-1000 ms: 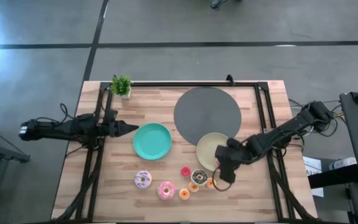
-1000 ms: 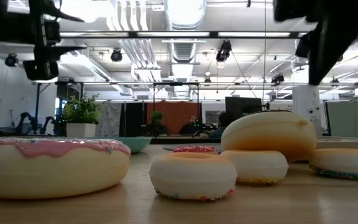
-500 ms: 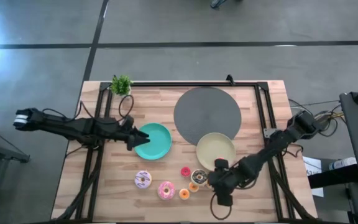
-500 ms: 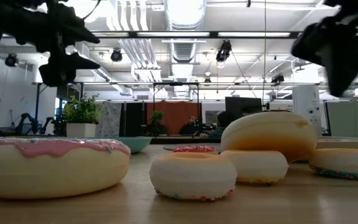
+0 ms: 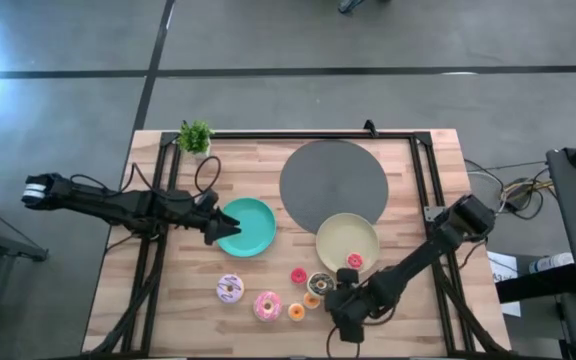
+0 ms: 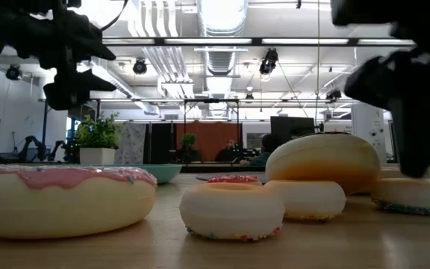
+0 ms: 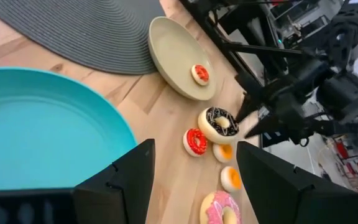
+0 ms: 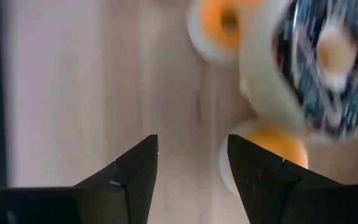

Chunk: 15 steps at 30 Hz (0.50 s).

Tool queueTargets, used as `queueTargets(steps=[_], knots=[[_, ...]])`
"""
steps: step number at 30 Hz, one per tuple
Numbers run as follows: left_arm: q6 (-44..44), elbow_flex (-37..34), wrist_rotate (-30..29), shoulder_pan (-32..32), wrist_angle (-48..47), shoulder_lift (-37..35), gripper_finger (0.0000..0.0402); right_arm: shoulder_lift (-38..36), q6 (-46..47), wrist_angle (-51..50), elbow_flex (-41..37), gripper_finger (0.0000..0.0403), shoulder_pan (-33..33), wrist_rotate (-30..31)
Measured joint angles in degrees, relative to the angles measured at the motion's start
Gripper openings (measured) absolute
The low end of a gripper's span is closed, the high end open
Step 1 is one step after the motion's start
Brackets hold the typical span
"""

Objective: Pick & Place donuts
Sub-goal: Put the small blue doughnut on the brown plate

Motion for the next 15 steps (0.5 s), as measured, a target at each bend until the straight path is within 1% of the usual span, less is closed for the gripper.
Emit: queueTargets(steps=[3,6,8,11,15], knots=[[0.0,0.0,0.4,0.0,0.0,0.0,0.0201,1.8,2.2,-7.6,4.6,0.0176,0.7,1.2],[0.8,0.0,0.4,0.0,-0.2,0.0,0.0201,1.8,2.5,-12.0,8.7,0.0174,2.1,6.3],[1.3,0.0,0.4,0.0,-0.2,0.0,0.0201,1.6,2.5,-13.3,9.6,0.0175,3.0,8.4],[1.6,0.0,0.4,0.0,-0.2,0.0,0.0201,1.5,4.0,-14.2,9.9,0.0184,3.9,8.5],[1.6,0.0,0.3,0.0,-0.2,0.1,0.0201,1.3,8.4,-15.7,7.9,0.0201,4.3,7.3]])
